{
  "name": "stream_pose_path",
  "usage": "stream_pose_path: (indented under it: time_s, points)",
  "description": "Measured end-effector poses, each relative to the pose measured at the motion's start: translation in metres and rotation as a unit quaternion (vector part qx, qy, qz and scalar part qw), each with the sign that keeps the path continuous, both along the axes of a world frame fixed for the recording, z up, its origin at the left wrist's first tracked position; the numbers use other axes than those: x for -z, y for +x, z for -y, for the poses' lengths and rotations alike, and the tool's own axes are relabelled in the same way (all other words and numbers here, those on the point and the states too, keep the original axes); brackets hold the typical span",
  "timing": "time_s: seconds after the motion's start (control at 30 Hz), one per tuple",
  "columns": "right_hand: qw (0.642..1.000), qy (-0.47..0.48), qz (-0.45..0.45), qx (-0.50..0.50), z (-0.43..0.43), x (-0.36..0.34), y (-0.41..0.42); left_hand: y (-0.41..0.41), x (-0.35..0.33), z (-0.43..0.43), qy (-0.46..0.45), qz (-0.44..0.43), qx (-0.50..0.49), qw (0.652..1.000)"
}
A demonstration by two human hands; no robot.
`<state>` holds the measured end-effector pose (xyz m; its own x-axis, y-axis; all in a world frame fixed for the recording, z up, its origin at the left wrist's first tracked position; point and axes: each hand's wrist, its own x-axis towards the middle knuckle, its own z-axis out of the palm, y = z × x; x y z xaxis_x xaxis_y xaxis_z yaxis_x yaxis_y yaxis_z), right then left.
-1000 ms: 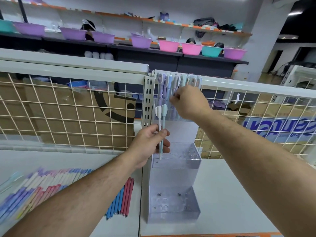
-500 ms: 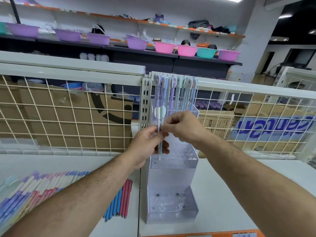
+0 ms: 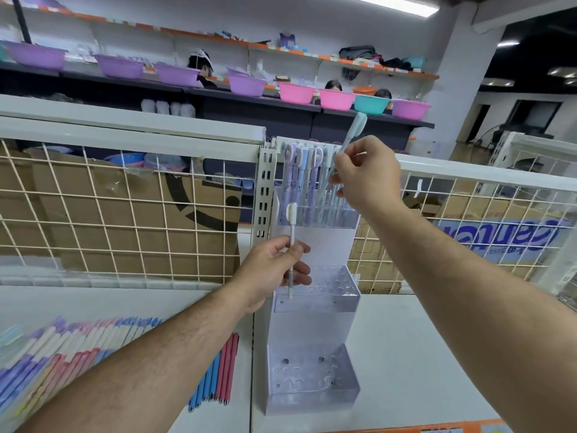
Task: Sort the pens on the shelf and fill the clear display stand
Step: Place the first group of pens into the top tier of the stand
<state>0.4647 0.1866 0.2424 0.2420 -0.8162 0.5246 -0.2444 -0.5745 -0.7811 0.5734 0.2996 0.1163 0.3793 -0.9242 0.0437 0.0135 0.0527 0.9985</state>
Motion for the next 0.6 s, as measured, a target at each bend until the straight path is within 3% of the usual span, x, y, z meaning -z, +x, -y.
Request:
stream_pose_path:
  time_s: [0.3, 0.53, 0.6]
  points:
    - [0.986, -0.039, -0.162, 0.014, 0.013, 0.026, 0.015, 0.002, 0.002, 0.001, 0.001, 0.004, 0.003, 1.0]
    - [0.977, -0.06, -0.198, 0.048, 0.004, 0.036, 0.012, 0.002, 0.001, 0.002, -0.001, 0.005, 0.003, 1.0]
    - [0.981, -0.025, -0.192, 0.012, -0.003, 0.042, 0.005, 0.002, 0.001, 0.002, -0.003, 0.004, 0.003, 1.0]
